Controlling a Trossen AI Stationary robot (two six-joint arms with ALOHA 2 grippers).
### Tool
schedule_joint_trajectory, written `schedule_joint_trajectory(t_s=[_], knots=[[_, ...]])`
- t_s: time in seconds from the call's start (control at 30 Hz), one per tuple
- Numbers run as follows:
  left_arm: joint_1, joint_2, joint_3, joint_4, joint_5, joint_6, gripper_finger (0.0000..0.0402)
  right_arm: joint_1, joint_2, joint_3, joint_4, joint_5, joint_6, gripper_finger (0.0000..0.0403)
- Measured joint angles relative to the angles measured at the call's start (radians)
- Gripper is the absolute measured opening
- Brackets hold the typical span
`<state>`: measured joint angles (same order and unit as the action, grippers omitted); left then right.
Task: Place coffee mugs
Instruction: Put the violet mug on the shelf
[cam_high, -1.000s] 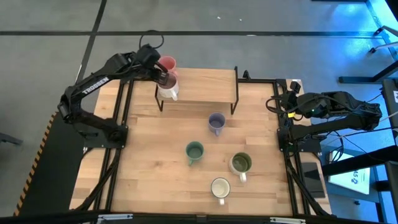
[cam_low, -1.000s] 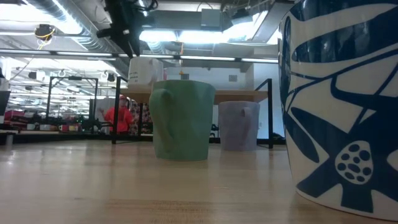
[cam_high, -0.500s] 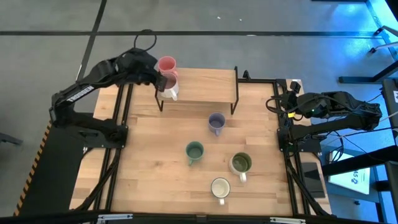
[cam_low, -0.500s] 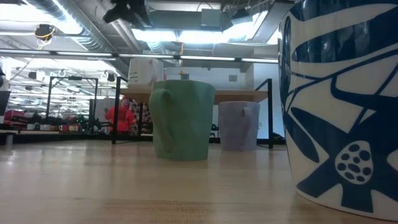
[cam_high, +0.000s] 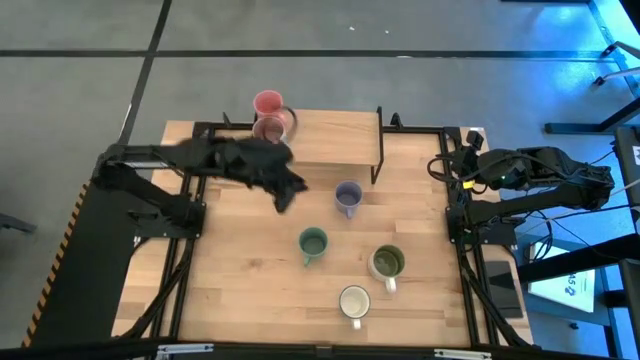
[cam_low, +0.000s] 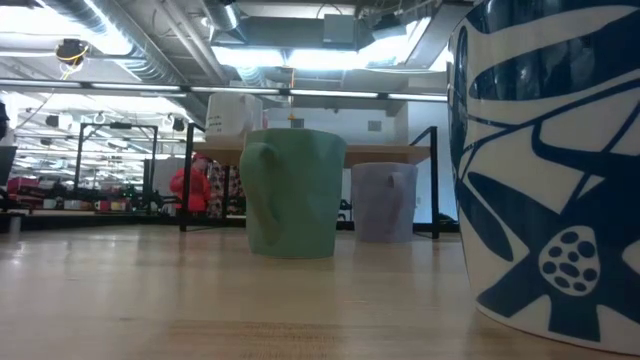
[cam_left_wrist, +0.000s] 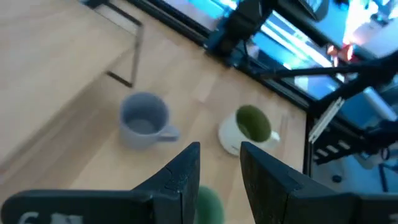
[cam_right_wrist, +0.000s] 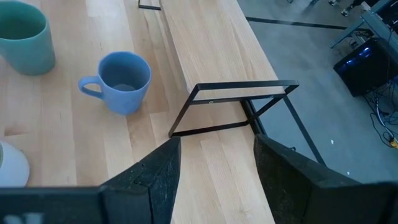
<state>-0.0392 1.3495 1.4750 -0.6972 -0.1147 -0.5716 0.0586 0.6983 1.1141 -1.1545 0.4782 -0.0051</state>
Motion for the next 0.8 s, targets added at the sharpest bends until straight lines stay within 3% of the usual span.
schedule_joint_trajectory(t_s=[0.2, 0.37, 0.47, 0.8], knots=[[-0.099, 0.144, 0.0, 0.183, -0.049, 0.109, 0.0108, 0.0, 0.0, 0.0, 0.0, 0.0, 0.0, 0.0193], [-0.083, 0.262, 0.0, 0.374, -0.116, 0.136, 0.0108, 0.0, 0.0, 0.0, 0.0, 0.0, 0.002, 0.0193], [-0.057, 0.328, 0.0, 0.463, -0.096, 0.13, 0.0108, 0.0, 0.0, 0.0, 0.0, -0.008, 0.014, 0.0193], [-0.018, 0.447, 0.0, 0.453, -0.17, 0.137, 0.0108, 0.0, 0.0, 0.0, 0.0, -0.018, 0.052, 0.0193]])
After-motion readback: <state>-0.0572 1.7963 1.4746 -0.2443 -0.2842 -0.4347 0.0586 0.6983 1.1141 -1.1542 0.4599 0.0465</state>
